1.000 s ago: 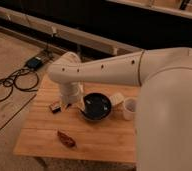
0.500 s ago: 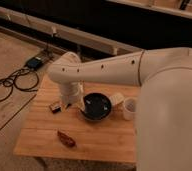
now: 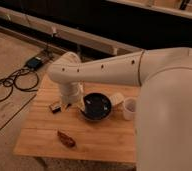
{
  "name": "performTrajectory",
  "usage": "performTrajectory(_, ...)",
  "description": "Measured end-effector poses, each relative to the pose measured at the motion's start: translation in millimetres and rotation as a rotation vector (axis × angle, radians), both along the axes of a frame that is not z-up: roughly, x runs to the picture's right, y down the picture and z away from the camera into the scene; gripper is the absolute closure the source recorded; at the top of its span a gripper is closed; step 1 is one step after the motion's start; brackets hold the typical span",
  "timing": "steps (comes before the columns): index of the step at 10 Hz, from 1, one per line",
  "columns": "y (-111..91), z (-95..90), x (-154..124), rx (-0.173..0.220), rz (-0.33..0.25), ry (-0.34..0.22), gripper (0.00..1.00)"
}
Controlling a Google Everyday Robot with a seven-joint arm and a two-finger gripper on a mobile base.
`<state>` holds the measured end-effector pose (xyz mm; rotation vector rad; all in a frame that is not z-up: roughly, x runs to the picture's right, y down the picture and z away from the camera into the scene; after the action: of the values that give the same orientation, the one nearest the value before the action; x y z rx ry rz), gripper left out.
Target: Place the pepper in the ceramic cup
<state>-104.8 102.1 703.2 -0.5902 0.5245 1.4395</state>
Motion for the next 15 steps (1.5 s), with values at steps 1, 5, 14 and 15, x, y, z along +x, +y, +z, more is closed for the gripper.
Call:
performTrajectory(1,0.0,0.0,0.0,0.000,0.000,0.000,0.35)
performTrajectory(5,21.8,12.2,-16.8,0.031,-0.121,-0.106,0.35)
performTrajectory(14,121.5,31.8,-52.3,-0.033,-0.413,-0.393,0.35)
performTrajectory(15,128.7,34.9,-57.0,-0.043,-0.434,-0.409,0.35)
